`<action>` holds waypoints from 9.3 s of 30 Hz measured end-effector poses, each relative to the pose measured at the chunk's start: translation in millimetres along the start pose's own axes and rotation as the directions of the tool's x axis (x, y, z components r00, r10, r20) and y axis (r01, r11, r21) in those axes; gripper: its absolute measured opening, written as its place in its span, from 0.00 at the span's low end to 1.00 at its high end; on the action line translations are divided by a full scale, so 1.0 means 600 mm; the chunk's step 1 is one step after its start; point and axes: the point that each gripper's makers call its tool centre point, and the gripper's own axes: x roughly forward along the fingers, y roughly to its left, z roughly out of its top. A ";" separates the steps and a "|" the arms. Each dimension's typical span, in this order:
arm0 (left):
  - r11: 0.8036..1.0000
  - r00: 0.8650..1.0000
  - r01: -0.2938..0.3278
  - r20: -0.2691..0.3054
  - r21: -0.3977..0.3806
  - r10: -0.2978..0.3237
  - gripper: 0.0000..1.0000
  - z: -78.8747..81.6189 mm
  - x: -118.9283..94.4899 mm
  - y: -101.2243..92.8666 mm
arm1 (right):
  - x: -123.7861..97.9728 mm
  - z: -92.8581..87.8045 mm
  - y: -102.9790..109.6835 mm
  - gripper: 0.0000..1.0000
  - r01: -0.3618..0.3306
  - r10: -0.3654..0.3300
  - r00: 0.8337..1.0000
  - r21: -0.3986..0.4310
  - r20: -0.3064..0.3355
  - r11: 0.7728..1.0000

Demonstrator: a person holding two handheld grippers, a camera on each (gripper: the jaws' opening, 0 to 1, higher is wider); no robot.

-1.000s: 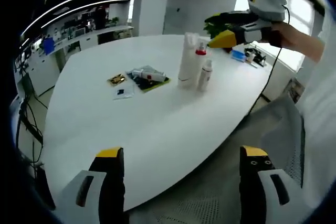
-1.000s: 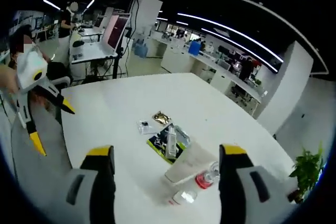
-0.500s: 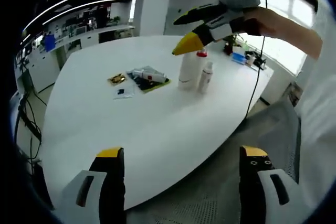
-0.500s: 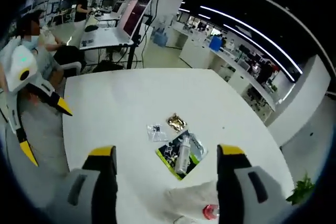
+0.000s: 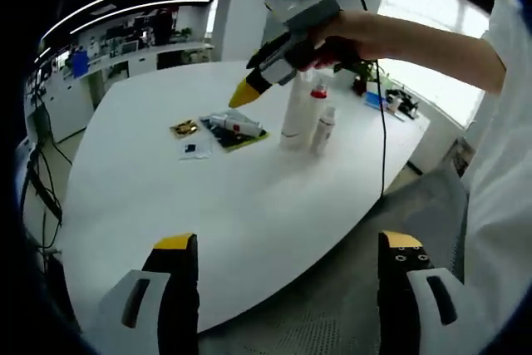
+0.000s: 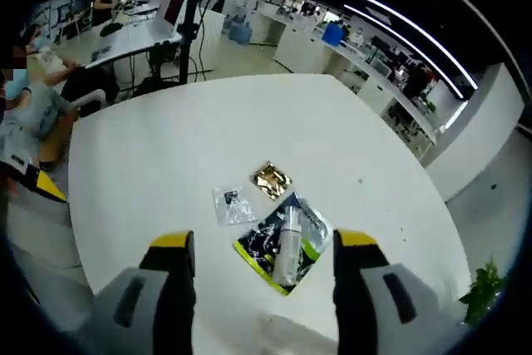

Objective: Arrange the skincare products in the storage area until every visible bottle or jar stands upright without overlapping.

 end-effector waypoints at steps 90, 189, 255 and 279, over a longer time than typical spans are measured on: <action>0.999 1.000 -0.016 0.020 -0.048 0.017 0.79 -0.004 -0.009 0.016 | 0.162 -0.139 -0.033 0.20 0.103 0.034 0.944 0.390 -0.330 0.915; 0.948 0.934 0.308 0.216 -0.077 -0.285 0.70 0.223 0.006 -0.102 | -0.285 0.029 0.052 0.19 -0.722 0.128 0.586 0.443 0.800 0.531; 0.822 0.849 0.513 -0.007 0.249 -0.528 0.18 0.253 0.035 -0.231 | -0.426 -0.005 0.081 0.21 -0.634 0.210 0.547 0.237 0.810 0.736; 0.813 0.903 0.404 -0.039 0.419 -0.428 0.18 0.266 0.077 -0.208 | -0.387 -0.041 0.077 0.22 -0.422 0.181 0.722 0.217 0.668 0.881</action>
